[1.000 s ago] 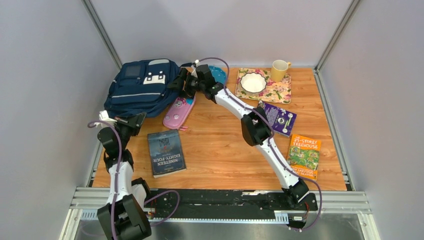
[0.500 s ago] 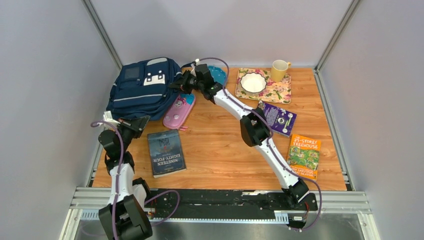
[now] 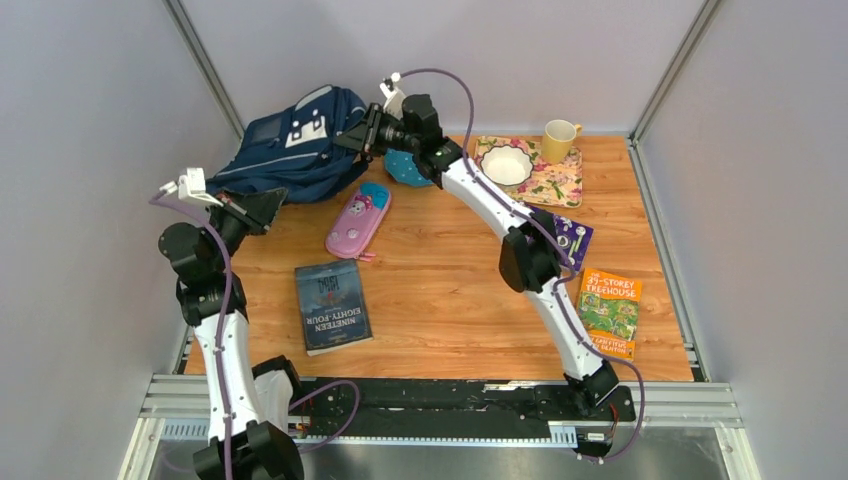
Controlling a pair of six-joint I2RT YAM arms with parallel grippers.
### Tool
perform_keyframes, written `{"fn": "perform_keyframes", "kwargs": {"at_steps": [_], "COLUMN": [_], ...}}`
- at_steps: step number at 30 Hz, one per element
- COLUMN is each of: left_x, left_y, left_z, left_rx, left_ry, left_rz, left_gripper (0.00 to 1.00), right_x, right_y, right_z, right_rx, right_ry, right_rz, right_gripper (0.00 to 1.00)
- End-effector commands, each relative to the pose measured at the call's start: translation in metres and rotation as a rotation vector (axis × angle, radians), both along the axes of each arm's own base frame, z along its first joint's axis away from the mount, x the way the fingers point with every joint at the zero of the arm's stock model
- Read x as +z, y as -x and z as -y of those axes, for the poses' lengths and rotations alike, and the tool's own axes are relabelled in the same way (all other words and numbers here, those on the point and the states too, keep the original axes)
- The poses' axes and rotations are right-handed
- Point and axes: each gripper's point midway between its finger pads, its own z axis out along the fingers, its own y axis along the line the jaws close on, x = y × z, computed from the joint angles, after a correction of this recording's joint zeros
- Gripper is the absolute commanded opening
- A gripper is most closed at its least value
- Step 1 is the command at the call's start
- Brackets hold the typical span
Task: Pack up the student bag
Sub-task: Pick up the student bag at the corner of the board, then place the student bag at the center of the board.
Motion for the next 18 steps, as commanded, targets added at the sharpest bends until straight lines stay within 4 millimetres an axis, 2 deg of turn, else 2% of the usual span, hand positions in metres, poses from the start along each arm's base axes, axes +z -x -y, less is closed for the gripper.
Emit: {"fn": "perform_keyframes", "kwargs": {"at_steps": [1, 5, 6, 7, 9, 10, 11, 12, 13, 14, 15, 16, 17, 18], "left_x": [0.080, 0.106, 0.111, 0.125, 0.131, 0.148, 0.146, 0.157, 0.157, 0.153, 0.151, 0.154, 0.140, 0.145], "left_y": [0.024, 0.035, 0.038, 0.044, 0.041, 0.047, 0.047, 0.051, 0.050, 0.049, 0.048, 0.049, 0.037, 0.052], "left_z": [0.030, 0.046, 0.052, 0.063, 0.075, 0.083, 0.101, 0.111, 0.120, 0.140, 0.150, 0.162, 0.175, 0.205], "left_rx": [-0.101, -0.145, -0.172, -0.213, -0.262, -0.284, -0.356, -0.385, -0.412, -0.472, -0.495, -0.522, -0.537, -0.625], "left_ry": [-0.271, -0.285, -0.286, -0.291, -0.299, -0.312, -0.301, -0.301, -0.309, -0.282, -0.278, -0.300, -0.305, -0.304], "left_rz": [0.296, 0.382, 0.395, 0.431, 0.429, 0.466, 0.460, 0.486, 0.495, 0.481, 0.472, 0.499, 0.443, 0.467], "left_gripper": [0.00, 0.00, 0.00, 0.00, 0.00, 0.00, 0.00, 0.00, 0.00, 0.00, 0.00, 0.00, 0.00, 0.00], "right_x": [0.197, 0.220, 0.229, 0.248, 0.244, 0.241, 0.248, 0.249, 0.255, 0.270, 0.257, 0.252, 0.268, 0.245], "right_y": [0.093, 0.114, 0.119, 0.131, 0.136, 0.137, 0.150, 0.144, 0.149, 0.162, 0.152, 0.151, 0.165, 0.149], "right_z": [0.028, 0.050, 0.057, 0.071, 0.082, 0.088, 0.105, 0.116, 0.129, 0.148, 0.163, 0.174, 0.198, 0.216], "right_rx": [0.142, 0.127, 0.103, 0.081, 0.045, 0.026, -0.004, -0.073, -0.101, -0.134, -0.188, -0.211, -0.253, -0.317], "right_ry": [-0.204, -0.180, -0.180, -0.182, -0.134, -0.105, -0.079, -0.055, -0.047, -0.059, -0.022, -0.003, -0.024, 0.021], "right_rz": [0.574, 0.653, 0.675, 0.734, 0.732, 0.732, 0.772, 0.762, 0.772, 0.787, 0.750, 0.730, 0.744, 0.688], "right_gripper": [0.00, 0.00, 0.00, 0.00, 0.00, 0.00, 0.00, 0.00, 0.00, 0.00, 0.00, 0.00, 0.00, 0.00]}}
